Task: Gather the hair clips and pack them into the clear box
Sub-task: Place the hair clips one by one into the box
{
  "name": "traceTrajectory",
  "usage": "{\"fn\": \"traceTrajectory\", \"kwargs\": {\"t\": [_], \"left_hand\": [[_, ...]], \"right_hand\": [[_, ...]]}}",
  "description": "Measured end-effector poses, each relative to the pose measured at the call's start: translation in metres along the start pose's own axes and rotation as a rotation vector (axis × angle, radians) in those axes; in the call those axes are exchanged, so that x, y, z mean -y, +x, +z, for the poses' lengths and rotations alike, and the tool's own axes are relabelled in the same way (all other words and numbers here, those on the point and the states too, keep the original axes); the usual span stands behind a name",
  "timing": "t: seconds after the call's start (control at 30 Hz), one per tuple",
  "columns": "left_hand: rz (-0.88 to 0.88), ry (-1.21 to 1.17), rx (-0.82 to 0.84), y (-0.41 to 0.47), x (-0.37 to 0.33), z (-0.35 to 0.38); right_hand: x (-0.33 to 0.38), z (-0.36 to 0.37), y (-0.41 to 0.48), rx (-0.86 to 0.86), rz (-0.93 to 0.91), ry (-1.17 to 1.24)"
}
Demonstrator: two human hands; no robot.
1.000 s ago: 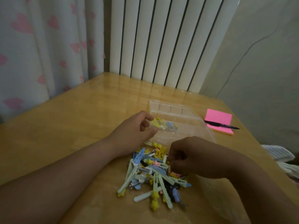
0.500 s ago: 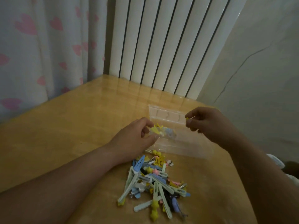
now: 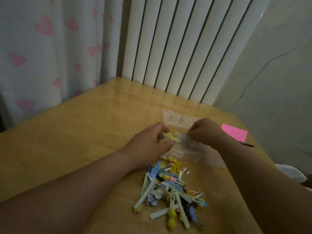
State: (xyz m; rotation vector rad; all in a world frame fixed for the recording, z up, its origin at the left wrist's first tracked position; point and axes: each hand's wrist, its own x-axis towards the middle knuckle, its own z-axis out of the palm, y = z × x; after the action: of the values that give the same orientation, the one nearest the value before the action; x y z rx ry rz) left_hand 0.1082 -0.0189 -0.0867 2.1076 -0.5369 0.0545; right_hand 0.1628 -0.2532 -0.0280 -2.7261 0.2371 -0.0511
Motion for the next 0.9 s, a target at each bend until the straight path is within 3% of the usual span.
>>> {"fn": "traceTrajectory", "kwargs": {"t": [0.1, 0.3, 0.33, 0.4, 0.47, 0.53, 0.63, 0.9], "left_hand": [[-0.001, -0.005, 0.002, 0.0, 0.0, 0.0], [-0.001, -0.018, 0.0, -0.001, -0.001, -0.001], [-0.005, -0.02, -0.001, -0.001, -0.001, -0.001], [-0.013, -0.018, -0.005, -0.001, -0.002, -0.001], [-0.024, -0.021, -0.005, -0.001, -0.004, 0.0], [-0.031, -0.024, -0.01, -0.001, -0.005, -0.001], [-0.022, -0.024, -0.021, -0.001, -0.004, -0.001], [-0.011, -0.032, -0.027, -0.001, -0.003, -0.001]], "right_hand": [[-0.005, -0.002, -0.011, -0.067, -0.019, 0.062], [-0.021, -0.017, -0.077, -0.43, -0.233, 0.31], [-0.023, -0.02, -0.09, -0.425, -0.272, 0.365], [-0.024, -0.025, -0.113, -0.254, -0.348, 0.405], [-0.021, -0.025, -0.122, -0.01, -0.406, 0.302], [-0.017, -0.017, -0.124, 0.099, -0.461, 0.154], [-0.012, -0.004, -0.123, 0.081, -0.533, -0.067], [0.0, 0.006, -0.128, 0.023, -0.67, -0.32]]}}
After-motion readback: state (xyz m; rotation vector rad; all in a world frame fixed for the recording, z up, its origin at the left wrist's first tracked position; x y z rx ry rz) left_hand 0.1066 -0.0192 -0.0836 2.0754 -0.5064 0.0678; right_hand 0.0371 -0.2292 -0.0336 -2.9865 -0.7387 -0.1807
